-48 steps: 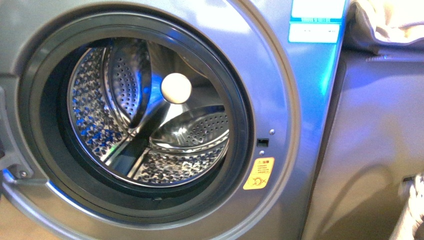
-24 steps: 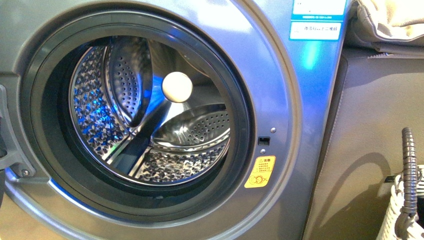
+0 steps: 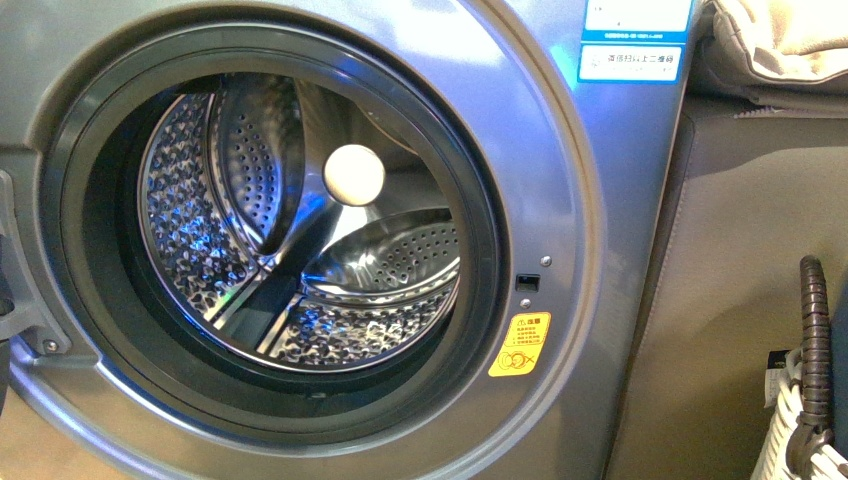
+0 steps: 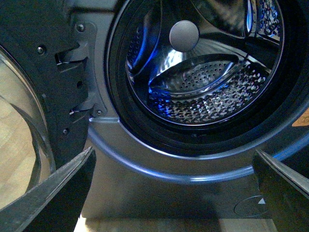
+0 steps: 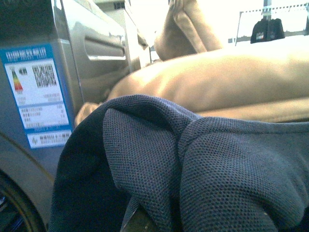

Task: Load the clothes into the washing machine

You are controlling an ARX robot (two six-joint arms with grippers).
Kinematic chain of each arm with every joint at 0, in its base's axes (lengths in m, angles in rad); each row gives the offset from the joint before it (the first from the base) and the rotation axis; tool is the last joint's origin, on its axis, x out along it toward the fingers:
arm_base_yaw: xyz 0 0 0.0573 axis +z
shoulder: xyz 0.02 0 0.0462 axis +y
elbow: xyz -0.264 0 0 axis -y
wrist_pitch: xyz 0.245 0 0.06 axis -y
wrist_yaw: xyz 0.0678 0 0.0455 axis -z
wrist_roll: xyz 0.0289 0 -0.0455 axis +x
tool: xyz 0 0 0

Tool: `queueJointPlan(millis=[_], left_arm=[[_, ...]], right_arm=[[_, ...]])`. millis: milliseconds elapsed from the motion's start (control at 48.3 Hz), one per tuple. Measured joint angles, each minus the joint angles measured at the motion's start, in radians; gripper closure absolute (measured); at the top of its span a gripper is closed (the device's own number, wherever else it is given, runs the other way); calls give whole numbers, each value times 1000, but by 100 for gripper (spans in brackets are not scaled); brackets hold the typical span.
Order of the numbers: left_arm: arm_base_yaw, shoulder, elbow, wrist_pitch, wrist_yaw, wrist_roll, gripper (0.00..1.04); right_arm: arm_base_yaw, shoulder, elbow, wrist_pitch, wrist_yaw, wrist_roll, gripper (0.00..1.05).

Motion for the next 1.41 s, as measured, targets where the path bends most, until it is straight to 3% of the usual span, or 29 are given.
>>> queueJointPlan(millis=[186, 331, 538, 745, 890, 1138, 1408], left_arm=[[0, 0, 0, 0, 0, 0, 6], [0, 0, 0, 0, 0, 0, 6], [0, 0, 0, 0, 0, 0, 6], [0, 0, 0, 0, 0, 0, 6], [0, 0, 0, 0, 0, 0, 6], [0, 0, 0, 0, 0, 0, 6], [0, 0, 0, 0, 0, 0, 6]], right_arm=[[-14, 31, 164, -58, -6, -53, 98], [31, 74, 327, -129, 15, -110, 98], [253, 158, 620, -246, 132, -262, 98], [594, 332, 903, -339, 258, -426, 98], [723, 491, 1091, -412, 278, -449, 98], [783, 708, 1366, -551, 262, -404, 98], [780, 711, 1352, -563, 204, -340, 98]])
